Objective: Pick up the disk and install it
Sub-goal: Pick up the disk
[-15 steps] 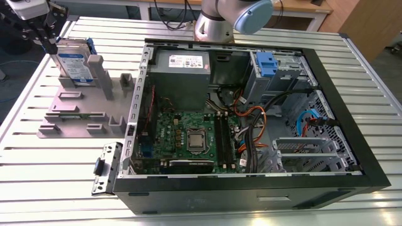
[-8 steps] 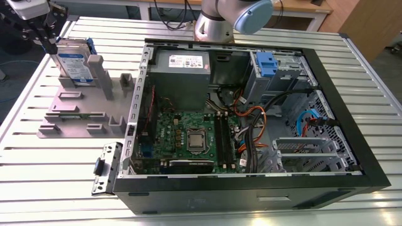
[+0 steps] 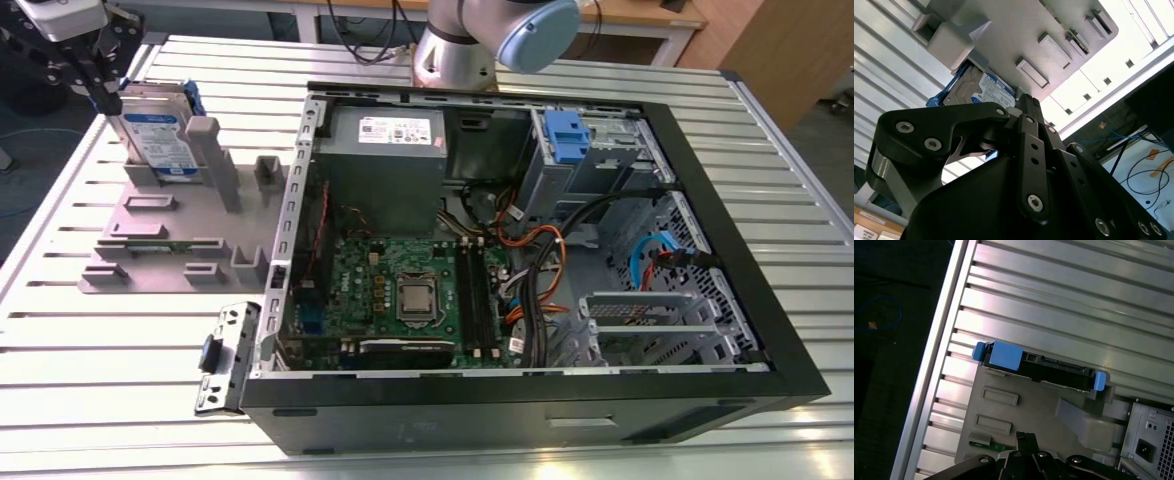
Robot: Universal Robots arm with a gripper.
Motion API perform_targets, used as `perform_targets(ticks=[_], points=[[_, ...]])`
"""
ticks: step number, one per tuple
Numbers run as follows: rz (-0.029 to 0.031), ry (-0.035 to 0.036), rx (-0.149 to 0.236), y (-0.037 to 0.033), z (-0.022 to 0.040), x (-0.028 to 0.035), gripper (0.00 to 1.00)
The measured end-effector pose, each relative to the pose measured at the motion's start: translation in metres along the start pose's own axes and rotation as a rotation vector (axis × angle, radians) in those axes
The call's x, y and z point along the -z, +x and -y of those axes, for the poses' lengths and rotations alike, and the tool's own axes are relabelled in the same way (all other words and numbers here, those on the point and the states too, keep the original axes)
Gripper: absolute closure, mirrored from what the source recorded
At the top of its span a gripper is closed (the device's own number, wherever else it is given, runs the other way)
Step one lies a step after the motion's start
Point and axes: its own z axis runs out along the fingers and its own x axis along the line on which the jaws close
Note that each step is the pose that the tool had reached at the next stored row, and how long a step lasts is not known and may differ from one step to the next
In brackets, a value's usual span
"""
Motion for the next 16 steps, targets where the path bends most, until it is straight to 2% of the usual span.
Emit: perform_targets(ticks=[16], points=[[-0.0009, -0.0006, 0.025, 0.0, 0.0, 0.0, 0.9]])
